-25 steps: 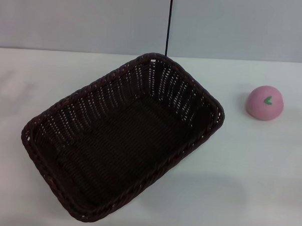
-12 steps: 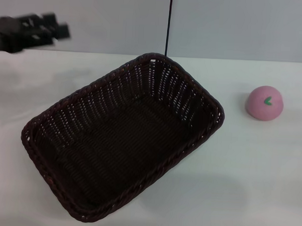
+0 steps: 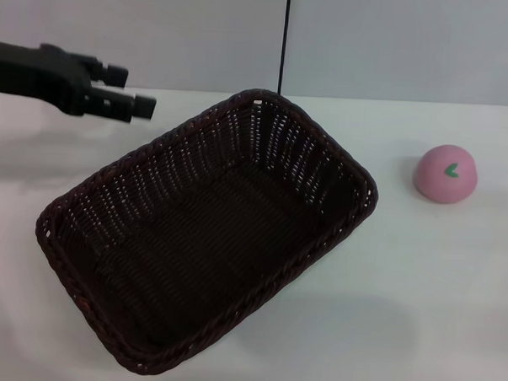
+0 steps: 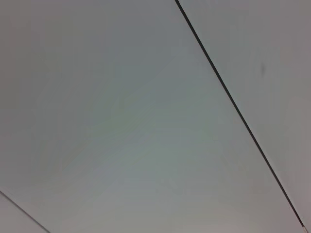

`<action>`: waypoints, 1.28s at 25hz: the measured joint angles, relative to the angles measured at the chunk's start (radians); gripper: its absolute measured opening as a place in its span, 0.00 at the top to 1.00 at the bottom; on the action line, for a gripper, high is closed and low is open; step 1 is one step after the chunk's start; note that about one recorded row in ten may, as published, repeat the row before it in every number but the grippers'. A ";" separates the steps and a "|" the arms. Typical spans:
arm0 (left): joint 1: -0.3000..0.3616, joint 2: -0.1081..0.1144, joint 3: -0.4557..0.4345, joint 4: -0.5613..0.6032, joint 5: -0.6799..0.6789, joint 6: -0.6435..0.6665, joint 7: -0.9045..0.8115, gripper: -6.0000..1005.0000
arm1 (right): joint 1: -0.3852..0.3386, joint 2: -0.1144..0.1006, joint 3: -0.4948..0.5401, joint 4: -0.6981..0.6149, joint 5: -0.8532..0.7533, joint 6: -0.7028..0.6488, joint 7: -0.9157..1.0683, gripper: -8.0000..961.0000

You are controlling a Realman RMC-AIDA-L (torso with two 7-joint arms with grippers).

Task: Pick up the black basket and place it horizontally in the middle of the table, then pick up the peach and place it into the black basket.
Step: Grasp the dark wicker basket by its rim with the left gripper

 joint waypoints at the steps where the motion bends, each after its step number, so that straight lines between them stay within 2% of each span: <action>1: -0.010 -0.008 0.005 0.015 0.040 0.006 -0.019 0.20 | -0.001 0.000 0.000 0.001 0.000 0.001 0.000 0.37; 8: -0.044 -0.081 0.020 0.119 0.254 0.015 -0.080 0.20 | -0.004 0.000 0.000 0.004 0.000 0.006 0.000 0.37; 10: -0.056 -0.089 0.022 0.122 0.294 0.016 -0.080 0.20 | -0.003 0.000 0.000 0.004 0.000 0.006 0.000 0.37; 15: -0.064 -0.091 0.075 0.109 0.329 0.012 -0.080 0.20 | -0.001 0.000 0.000 0.004 0.000 0.009 0.000 0.37; 25: -0.099 -0.094 0.116 0.067 0.448 0.001 -0.087 0.20 | 0.000 0.000 0.000 0.012 0.000 0.029 0.000 0.37; 32: -0.102 -0.096 0.169 0.058 0.471 -0.004 -0.095 0.20 | -0.003 0.000 0.002 0.014 0.000 0.036 0.000 0.37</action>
